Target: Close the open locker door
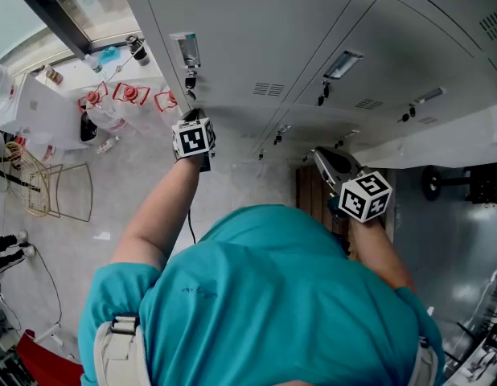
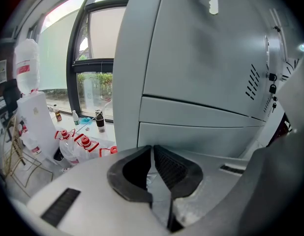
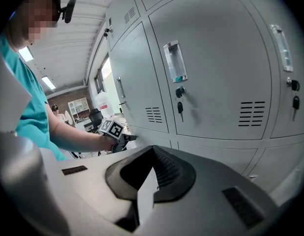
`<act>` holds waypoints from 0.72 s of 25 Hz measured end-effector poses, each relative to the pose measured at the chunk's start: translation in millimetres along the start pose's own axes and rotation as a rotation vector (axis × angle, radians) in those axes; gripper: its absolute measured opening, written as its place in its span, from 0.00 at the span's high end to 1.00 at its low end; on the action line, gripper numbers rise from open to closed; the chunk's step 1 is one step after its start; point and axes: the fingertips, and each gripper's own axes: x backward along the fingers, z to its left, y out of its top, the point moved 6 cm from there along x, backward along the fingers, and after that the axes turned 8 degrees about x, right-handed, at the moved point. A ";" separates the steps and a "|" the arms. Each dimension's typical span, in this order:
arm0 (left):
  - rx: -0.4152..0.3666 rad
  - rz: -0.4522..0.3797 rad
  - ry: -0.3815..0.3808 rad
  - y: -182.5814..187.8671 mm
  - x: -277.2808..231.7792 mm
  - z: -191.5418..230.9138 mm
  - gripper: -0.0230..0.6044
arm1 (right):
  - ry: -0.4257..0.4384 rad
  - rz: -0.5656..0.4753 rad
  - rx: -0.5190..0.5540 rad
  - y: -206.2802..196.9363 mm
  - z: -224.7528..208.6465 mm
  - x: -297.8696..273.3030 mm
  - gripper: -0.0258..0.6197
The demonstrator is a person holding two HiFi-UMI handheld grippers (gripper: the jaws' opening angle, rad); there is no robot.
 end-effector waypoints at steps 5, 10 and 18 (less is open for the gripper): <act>0.021 0.007 -0.045 -2.4 4.4 0.8 0.95 | 0.002 0.000 0.004 1.4 1.3 -0.1 0.96; 0.023 0.025 -0.073 -14.9 15.0 1.7 0.95 | 0.016 -0.002 0.017 6.7 4.6 -6.7 0.96; 0.047 -0.032 -0.295 -33.7 64.6 3.6 0.95 | 0.056 -0.039 0.035 17.9 9.3 -21.9 0.96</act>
